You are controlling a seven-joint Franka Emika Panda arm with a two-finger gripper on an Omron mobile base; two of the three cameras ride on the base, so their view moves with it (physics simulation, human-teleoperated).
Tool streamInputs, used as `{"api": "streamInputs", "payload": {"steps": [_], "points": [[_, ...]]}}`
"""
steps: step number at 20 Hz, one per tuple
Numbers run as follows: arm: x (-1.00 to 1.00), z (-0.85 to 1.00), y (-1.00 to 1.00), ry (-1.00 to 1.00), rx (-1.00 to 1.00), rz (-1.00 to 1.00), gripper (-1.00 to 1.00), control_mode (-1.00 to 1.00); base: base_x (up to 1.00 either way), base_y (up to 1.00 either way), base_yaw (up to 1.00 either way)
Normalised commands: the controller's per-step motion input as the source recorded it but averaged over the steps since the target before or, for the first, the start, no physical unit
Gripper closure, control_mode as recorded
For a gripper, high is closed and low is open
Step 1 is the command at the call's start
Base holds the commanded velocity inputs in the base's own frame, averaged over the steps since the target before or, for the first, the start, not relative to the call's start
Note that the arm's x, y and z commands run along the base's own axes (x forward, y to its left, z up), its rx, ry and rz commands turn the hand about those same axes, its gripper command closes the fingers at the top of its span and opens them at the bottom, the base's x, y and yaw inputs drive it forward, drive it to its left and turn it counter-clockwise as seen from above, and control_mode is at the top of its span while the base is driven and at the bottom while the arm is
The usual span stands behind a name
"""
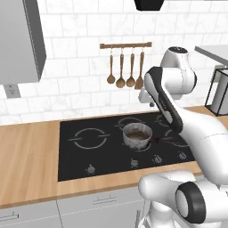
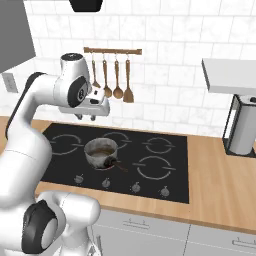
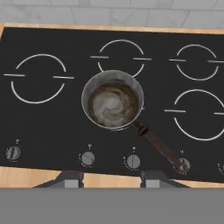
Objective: Turn off the front center burner of the stove.
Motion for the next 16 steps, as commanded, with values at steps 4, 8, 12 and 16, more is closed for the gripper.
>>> {"api": "streamInputs", "payload": {"steps": [4, 8, 12, 16], "points": [[-0.38, -0.06, 0.02, -0.02, -0.03, 0.01, -1.0, -1.0, 0.0, 0.0, 0.0], [-0.58, -0.41, 0.51, 0.01, -0.19, 0.13, -1.0, -1.0, 0.0, 0.0, 0.0], [-0.58, -0.38, 0.58, 0.0, -0.19, 0.15, -1.0, -1.0, 0.0, 0.0, 0.0], [-0.47, -0.31, 0.49, 0.0, -0.19, 0.18, -1.0, -1.0, 0.0, 0.0, 0.0]]}}
